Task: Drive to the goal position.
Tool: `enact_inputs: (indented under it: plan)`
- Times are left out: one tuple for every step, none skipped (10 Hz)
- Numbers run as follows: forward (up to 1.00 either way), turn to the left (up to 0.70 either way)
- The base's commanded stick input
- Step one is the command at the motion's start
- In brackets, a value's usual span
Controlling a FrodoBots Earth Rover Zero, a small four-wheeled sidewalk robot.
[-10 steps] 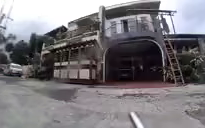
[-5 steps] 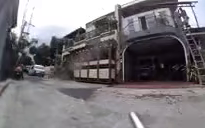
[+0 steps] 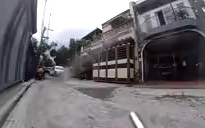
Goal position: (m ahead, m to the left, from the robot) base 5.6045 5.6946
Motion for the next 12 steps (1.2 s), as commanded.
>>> enact_inputs:
  plan:
    - [0.24,0.46]
    - [0.33,0.37]
    - [0.42,0.28]
    - [0.51,0.19]
    - [0.60,0.10]
    - [0.69,0.01]
    - [0.70,0.00]
    - [0.70,0.00]
    - [0.70,0.00]
    - [0.70,0.00]
    - [0.70,0.01]
    - [0.70,0.15]
